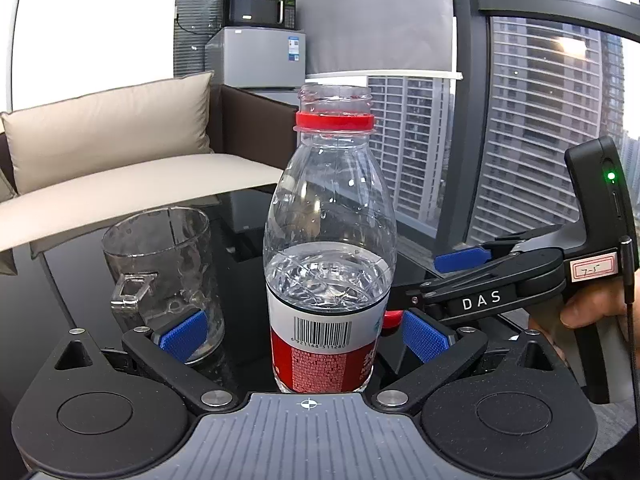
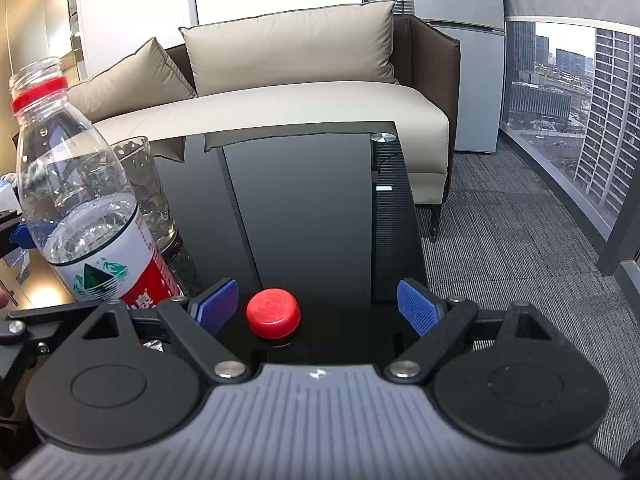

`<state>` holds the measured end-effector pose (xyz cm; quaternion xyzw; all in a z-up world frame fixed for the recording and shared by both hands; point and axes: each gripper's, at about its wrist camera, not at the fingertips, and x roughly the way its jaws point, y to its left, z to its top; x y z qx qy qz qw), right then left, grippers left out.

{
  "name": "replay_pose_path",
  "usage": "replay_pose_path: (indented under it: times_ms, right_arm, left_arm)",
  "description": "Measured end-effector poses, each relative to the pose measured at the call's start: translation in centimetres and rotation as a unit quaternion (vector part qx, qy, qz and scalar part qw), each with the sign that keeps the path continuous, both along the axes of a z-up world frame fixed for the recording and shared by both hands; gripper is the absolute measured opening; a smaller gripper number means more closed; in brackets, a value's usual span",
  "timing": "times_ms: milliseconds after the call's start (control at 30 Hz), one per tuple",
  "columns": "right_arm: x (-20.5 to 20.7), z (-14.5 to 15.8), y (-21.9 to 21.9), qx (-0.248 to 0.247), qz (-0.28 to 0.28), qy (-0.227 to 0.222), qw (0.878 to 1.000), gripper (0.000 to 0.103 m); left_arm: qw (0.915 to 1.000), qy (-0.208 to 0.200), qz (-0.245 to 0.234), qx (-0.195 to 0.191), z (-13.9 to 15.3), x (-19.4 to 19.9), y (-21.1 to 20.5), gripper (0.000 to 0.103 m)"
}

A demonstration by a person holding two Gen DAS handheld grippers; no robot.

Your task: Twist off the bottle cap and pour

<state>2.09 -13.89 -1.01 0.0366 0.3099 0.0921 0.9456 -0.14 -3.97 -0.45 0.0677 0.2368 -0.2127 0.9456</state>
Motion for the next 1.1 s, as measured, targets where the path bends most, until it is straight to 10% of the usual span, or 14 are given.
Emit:
replay_pose_path:
  times_ms: [1100]
  right_arm:
    - [-0.05, -0.18, 0.09, -0.003, 0.005, 0.004, 1.000, 0.089]
  left_arm:
    - [0.9999, -0.005, -0.009, -0.006, 0.17, -0.21, -0.13, 0.102]
